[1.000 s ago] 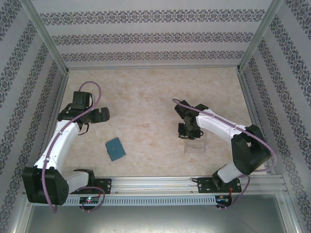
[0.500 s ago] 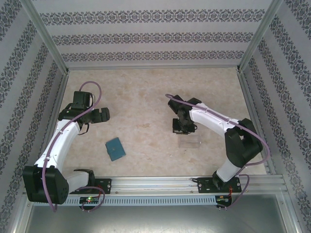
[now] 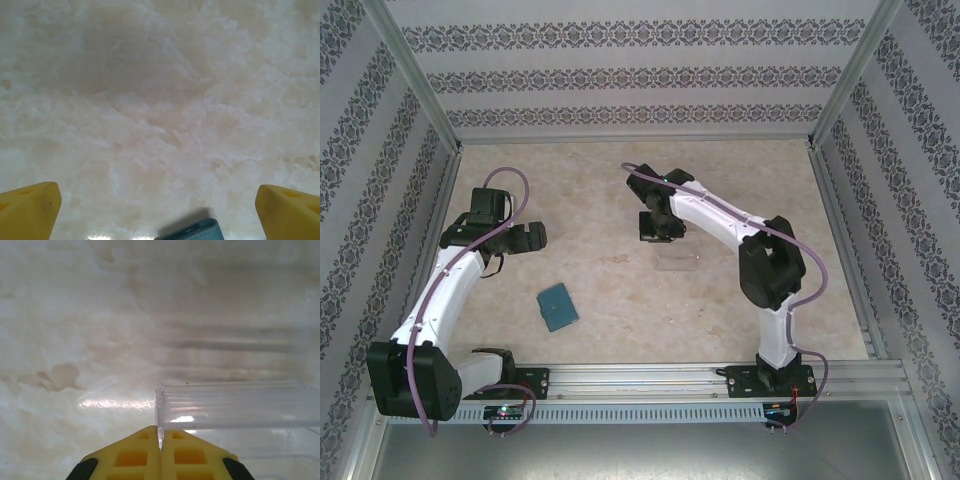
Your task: Take the credit cards out of the card holder
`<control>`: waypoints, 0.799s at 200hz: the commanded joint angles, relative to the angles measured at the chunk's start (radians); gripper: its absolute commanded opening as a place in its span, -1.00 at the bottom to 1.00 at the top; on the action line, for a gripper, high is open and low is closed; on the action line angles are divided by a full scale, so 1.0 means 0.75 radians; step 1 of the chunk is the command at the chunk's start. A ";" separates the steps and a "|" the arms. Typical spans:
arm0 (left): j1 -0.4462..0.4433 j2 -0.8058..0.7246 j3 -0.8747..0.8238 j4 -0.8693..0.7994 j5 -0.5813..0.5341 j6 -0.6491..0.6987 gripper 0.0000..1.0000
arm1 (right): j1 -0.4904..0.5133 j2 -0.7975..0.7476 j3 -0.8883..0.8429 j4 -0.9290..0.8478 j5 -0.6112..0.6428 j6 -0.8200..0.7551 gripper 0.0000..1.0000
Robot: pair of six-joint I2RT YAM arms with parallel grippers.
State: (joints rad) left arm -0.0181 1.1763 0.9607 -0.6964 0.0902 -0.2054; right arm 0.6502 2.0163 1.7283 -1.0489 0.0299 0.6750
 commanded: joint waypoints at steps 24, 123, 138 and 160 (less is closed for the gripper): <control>0.006 0.015 -0.005 -0.012 0.023 0.020 1.00 | 0.017 0.215 0.344 -0.135 0.022 -0.029 -0.90; 0.005 0.027 -0.003 -0.021 0.025 0.020 1.00 | 0.031 0.606 0.918 -0.327 0.036 -0.051 -0.94; 0.004 0.030 -0.003 -0.023 0.027 0.019 1.00 | 0.031 0.639 0.951 -0.335 0.038 -0.050 -0.94; 0.005 0.031 -0.005 -0.023 0.027 0.018 1.00 | 0.028 0.661 0.958 -0.321 0.031 -0.047 -0.91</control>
State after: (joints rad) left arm -0.0181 1.1946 0.9596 -0.6964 0.1051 -0.2054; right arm 0.6594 2.4874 2.4104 -1.2522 0.0349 0.6483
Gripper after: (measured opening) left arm 0.999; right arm 0.056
